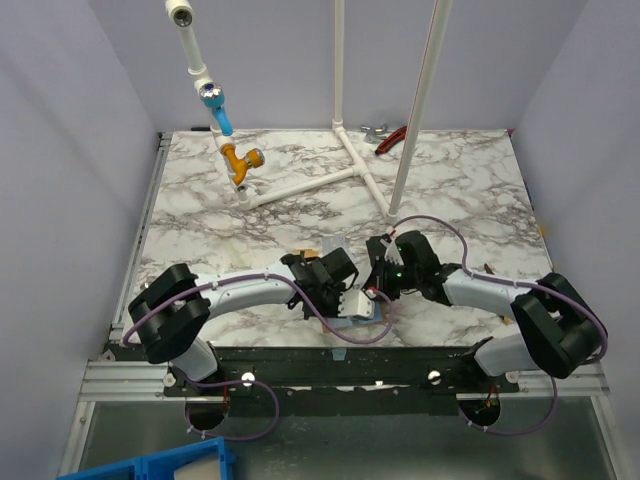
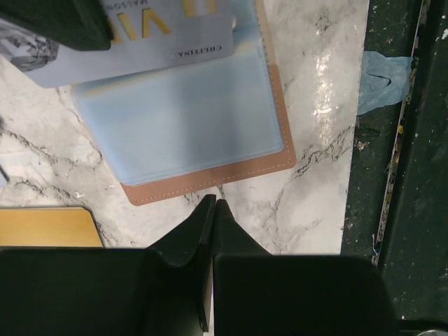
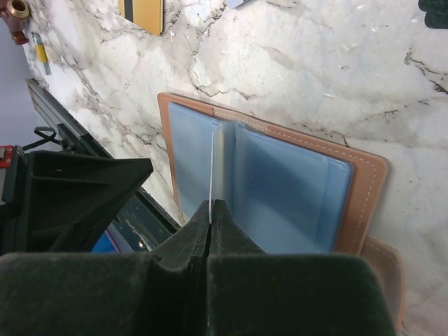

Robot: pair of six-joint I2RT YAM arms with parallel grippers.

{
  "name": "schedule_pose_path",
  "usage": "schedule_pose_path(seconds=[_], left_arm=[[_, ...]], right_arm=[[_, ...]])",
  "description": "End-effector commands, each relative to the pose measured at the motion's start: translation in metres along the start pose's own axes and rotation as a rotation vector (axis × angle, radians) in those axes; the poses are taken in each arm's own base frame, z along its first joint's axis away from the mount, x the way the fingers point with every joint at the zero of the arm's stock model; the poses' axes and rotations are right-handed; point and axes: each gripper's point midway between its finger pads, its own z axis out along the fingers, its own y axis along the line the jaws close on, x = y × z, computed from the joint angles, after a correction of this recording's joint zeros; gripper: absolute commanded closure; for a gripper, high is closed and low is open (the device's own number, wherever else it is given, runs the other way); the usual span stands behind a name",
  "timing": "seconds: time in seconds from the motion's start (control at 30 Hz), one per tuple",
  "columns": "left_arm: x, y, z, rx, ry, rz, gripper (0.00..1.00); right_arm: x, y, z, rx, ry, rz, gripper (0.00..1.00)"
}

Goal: Put the credit cards into the card holder
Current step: Insert the credit card into the card holder.

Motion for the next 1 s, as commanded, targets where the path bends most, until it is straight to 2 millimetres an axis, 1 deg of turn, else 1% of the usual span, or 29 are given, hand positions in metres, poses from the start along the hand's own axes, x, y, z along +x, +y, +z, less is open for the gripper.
schedule_pose_path(seconds=[0.0,0.17,0.37,0.47,0.6,0.8,0.9,0.97], left_arm=[[0.001,-0.003,0.010,-0.016,0.007,0.050,1.00],[0.007,-0.005,0.022,-0.034,0.054,0.060,1.00],[0.017,-0.012,0.031,-0.034,0.089,0.080,1.00],[0.021,-0.015,0.034,-0.032,0.100,0.081,1.00],[0.021,-0.019,0.033,-0.019,0.094,0.078,1.00],[0.020,-0.018,0.034,-0.019,0.094,0.086,1.00],[0.022,-0.019,0.035,-0.018,0.101,0.088,1.00],[0.022,-0.019,0.035,-0.014,0.100,0.089,1.00]], right_arm=[[0.005,0.000,0.006,-0.042,0.039,0.023,0.99],[0.004,-0.002,0.009,-0.042,0.042,0.027,0.99],[0.009,-0.010,0.014,-0.034,0.058,0.035,0.99],[0.013,-0.014,0.016,-0.032,0.070,0.034,0.99],[0.017,-0.026,0.015,-0.019,0.066,0.036,0.99],[0.011,-0.034,0.011,-0.008,0.026,0.042,0.99],[0.003,-0.032,0.007,-0.012,-0.015,0.027,0.99],[0.002,-0.029,0.007,-0.027,-0.016,0.026,0.99]])
